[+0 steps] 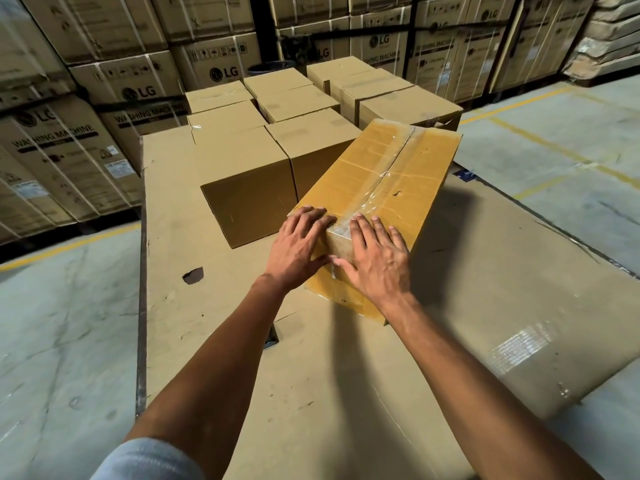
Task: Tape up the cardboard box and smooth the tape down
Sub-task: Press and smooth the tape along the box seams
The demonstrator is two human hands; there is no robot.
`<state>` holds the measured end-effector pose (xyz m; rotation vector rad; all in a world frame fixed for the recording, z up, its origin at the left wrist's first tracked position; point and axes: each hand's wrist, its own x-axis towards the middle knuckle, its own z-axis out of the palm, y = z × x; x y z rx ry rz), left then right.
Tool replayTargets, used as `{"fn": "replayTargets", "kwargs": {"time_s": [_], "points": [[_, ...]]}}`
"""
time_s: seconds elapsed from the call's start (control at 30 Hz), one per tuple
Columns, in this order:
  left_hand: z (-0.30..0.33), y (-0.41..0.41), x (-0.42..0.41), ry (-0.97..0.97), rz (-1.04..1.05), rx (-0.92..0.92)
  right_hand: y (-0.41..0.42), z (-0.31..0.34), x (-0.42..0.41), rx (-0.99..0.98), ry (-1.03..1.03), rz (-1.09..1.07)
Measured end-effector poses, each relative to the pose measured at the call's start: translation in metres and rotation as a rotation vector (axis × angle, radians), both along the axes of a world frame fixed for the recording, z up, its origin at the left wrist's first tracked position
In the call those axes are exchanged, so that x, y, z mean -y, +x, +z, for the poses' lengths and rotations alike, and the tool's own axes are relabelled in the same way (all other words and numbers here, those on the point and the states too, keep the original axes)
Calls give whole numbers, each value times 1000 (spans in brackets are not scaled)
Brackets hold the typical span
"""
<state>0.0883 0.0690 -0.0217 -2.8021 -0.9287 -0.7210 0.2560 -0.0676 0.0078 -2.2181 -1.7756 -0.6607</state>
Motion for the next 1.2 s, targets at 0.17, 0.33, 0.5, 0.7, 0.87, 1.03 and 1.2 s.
{"fn": "replayTargets", "kwargs": {"time_s": [0.17,0.33,0.5,0.7,0.87,1.03,1.2], "points": [[9,8,7,-71,35,103,-2,0,-1,-38,43,-26],[4,2,3,-53,12,29,-1,-2,-2,-7,6,-15],[4,2,4,-62,36,-36,2,-2,-1,22,-35,3],[6,2,8,-45,31,-5,4,0,1,25,29,27],[16,0,16,-49,17,34,6,0,3,12,38,42],[18,-1,25,-66,26,36,5,-4,6,1,57,57],[26,6,44,-92,45,31,16,-2,19,-21,78,87]]}}
